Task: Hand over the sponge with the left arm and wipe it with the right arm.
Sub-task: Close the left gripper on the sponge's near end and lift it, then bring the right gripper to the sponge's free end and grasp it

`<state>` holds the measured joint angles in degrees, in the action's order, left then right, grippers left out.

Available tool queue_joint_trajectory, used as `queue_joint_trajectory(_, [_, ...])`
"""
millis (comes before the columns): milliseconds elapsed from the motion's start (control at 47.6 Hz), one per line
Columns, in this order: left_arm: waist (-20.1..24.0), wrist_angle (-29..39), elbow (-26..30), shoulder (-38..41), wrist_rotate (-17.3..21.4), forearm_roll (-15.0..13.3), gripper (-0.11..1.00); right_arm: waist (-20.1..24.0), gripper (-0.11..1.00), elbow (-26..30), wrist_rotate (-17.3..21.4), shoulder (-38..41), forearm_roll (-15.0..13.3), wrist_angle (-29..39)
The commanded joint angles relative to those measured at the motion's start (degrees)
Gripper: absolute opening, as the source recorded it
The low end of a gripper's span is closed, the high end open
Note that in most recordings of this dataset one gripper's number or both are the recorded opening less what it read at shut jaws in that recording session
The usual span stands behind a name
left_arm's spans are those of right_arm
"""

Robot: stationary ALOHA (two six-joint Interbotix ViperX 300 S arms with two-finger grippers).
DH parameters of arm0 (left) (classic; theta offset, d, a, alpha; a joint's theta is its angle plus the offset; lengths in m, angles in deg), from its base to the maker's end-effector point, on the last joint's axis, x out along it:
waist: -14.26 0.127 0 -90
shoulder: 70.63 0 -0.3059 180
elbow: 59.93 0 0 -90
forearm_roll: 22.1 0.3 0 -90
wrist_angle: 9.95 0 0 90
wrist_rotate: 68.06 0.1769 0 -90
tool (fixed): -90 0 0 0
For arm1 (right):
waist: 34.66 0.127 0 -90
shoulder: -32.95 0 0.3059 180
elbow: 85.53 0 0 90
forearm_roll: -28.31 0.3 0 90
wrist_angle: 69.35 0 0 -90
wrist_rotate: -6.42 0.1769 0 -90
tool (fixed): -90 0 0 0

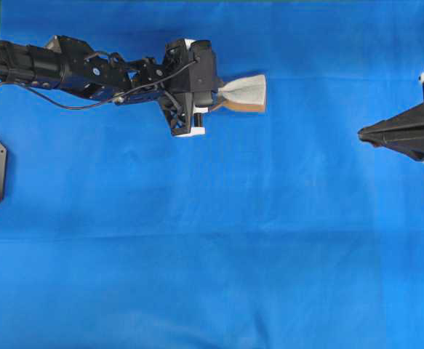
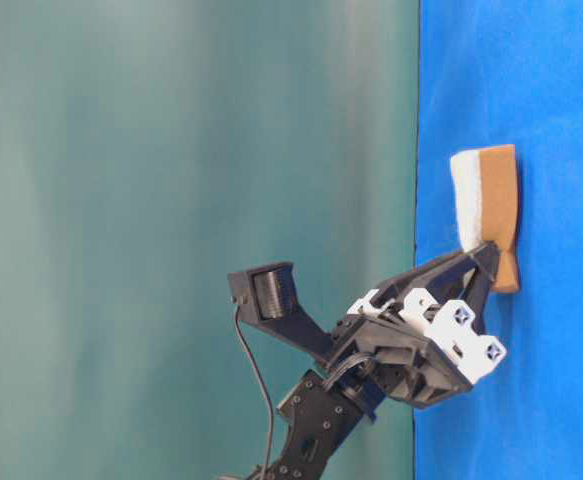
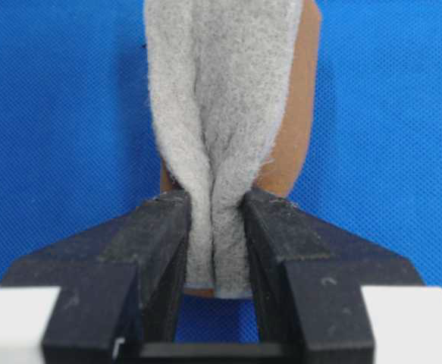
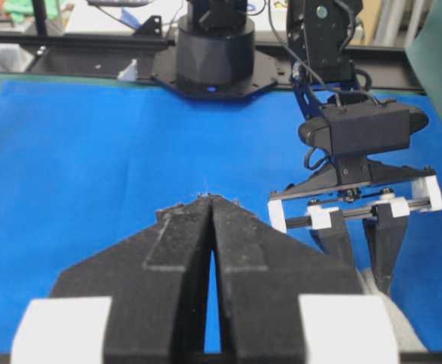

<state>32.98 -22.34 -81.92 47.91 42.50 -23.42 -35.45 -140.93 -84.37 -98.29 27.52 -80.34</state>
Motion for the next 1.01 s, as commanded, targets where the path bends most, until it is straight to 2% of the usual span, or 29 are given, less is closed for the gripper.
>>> queue_joint_trajectory(0, [0.3, 2.3, 1.1, -3.3, -0.4, -0.1, 0.19, -0.1, 0.00, 0.9, 0.0, 0.4, 0.0, -0.2])
queue_joint_trajectory(168, [0.0, 6.5, 1.0, -8.7, -2.1, -0.1, 0.18, -0.1, 0.00, 0.9, 0.0, 0.5, -0.1, -0.2])
queue_joint_trajectory(315, [-1.4, 11.6, 1.1, -15.3, -2.5, -0.2, 0.17, -0.2, 0.00, 0.9, 0.0, 0.5, 0.0, -0.2])
queue_joint_trajectory(441, [-3.3, 15.7, 0.7, -20.4, -4.5, -0.2, 0.17, -0.4, 0.00, 1.0, 0.0, 0.5, -0.1, -0.2])
queue_joint_trajectory(756, [-14.0, 21.4, 0.0, -27.7, -11.5, -0.2, 0.17, -1.3, 0.00, 1.0, 0.0, 1.2, 0.0, -0.2])
queue_joint_trajectory(861, [-17.1, 21.4, 0.1, -28.7, -11.9, -0.2, 0.17, -1.5, 0.00, 1.1, 0.1, 1.8, 0.0, -0.2])
queue_joint_trajectory(987, [-18.1, 21.6, 0.2, -28.6, -11.9, -0.2, 0.17, -1.4, 0.00, 1.6, 0.7, 2.5, 0.0, -0.2])
